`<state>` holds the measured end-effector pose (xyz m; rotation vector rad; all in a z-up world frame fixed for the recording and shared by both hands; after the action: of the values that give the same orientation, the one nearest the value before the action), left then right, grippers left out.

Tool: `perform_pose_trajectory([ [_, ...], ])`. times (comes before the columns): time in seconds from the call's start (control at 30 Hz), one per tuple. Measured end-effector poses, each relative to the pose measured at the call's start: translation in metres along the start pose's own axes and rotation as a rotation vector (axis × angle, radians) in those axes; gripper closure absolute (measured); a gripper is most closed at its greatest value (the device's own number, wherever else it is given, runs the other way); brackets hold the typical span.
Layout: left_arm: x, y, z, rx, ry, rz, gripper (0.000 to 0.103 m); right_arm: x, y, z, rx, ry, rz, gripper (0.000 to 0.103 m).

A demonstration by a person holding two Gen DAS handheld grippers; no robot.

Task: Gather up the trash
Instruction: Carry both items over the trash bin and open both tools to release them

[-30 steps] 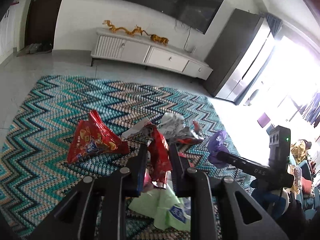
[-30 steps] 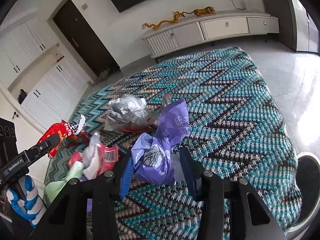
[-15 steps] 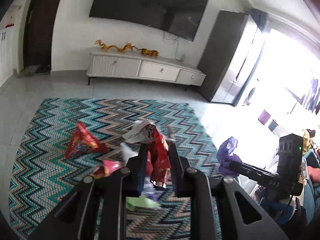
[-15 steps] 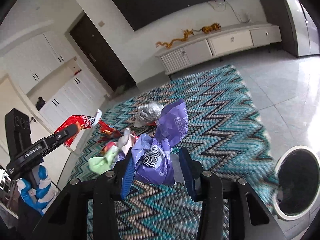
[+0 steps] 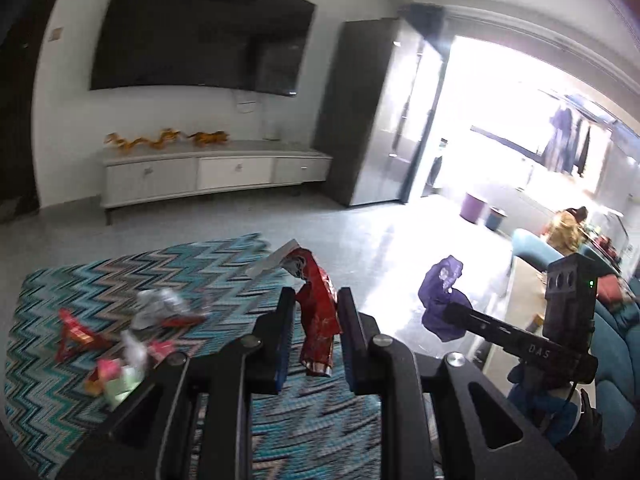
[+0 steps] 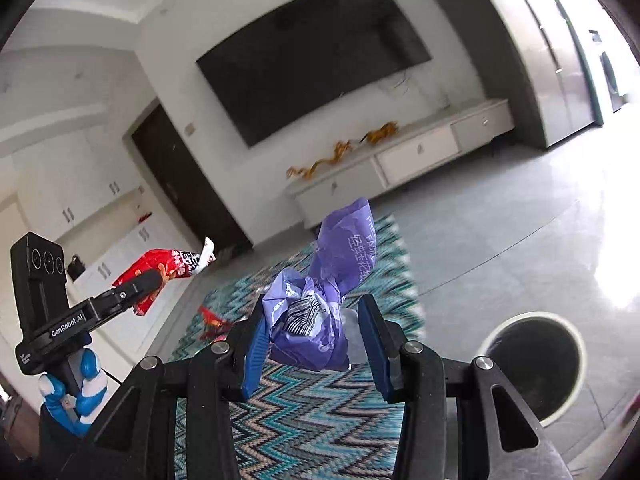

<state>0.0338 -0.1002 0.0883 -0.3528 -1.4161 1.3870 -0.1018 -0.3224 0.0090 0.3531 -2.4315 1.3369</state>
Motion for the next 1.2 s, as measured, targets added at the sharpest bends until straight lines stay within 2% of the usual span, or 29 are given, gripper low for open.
perform_pose_trajectory([
  [0.1, -0.020, -0.004, 0.036, -0.037, 0.050, -0.022, 0.083, 0.025, -0.006, 0.018, -0.009, 0.039, 0.043, 0.062],
  [0.27, -0.075, -0.003, 0.089, -0.103, 0.117, -0.104, 0.083, 0.049, -0.010, 0.061, -0.054, 0.123, 0.079, 0.062],
  [0.47, -0.157, 0.021, 0.121, -0.132, 0.151, -0.239, 0.083, 0.045, -0.003, 0.118, -0.130, 0.215, 0.064, 0.062],
  [0.67, -0.240, 0.041, 0.125, -0.105, 0.163, -0.373, 0.083, 0.007, 0.011, 0.180, -0.231, 0.268, -0.017, 0.062],
  [0.9, -0.316, 0.059, 0.122, -0.082, 0.167, -0.472, 0.083, -0.047, 0.028, 0.239, -0.308, 0.309, -0.131, 0.061],
  [1.07, -0.339, 0.069, 0.117, -0.065, 0.174, -0.501, 0.082, -0.071, 0.046, 0.266, -0.350, 0.341, -0.194, 0.056],
  [1.2, -0.340, 0.073, 0.116, -0.074, 0.170, -0.512, 0.080, -0.078, 0.056, 0.282, -0.383, 0.363, -0.212, 0.054],
])
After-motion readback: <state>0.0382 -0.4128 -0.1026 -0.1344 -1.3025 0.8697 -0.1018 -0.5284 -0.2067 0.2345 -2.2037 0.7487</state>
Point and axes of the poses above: each gripper's, at about its wrist camera, not at the fingertips, and x roughly against the way its jaws point, z to its right, y to its underside, the point moved 2 cm from there along -x, roughly the way its jaws point, and after that the axes turned 3 degrees about y, right-handed, at the moved point
